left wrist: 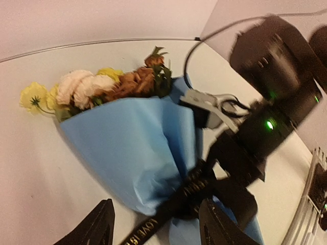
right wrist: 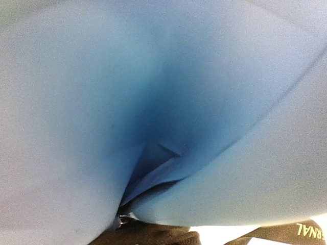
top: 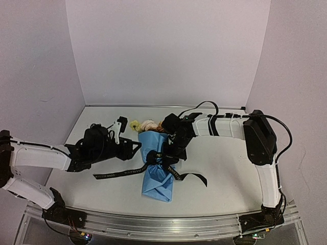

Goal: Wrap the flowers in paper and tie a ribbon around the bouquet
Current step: Cross the half-tied ribbon over the folded bouquet.

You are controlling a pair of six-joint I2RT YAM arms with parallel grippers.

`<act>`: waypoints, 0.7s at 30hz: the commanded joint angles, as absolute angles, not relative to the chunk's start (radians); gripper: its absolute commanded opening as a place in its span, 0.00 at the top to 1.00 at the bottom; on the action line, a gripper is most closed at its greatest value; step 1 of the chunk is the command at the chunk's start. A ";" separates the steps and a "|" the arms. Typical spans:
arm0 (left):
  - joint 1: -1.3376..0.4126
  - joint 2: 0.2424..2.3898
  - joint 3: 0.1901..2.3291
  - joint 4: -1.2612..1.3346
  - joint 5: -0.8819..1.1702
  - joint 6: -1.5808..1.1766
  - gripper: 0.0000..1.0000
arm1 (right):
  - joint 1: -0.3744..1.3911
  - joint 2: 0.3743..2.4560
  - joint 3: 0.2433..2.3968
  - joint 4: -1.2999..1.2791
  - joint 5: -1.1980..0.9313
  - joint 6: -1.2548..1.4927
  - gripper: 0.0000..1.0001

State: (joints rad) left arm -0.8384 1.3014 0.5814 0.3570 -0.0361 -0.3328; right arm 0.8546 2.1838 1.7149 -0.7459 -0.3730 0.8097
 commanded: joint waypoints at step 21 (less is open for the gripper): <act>-0.659 1.755 1.128 -0.181 0.626 -0.281 0.61 | 0.876 2.060 1.728 -0.740 -0.442 0.737 1.00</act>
State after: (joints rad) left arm -0.6563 1.7786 1.1301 -0.1566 0.5501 -0.3065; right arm 0.8683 2.1101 1.7149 -0.7487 -0.4312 0.7500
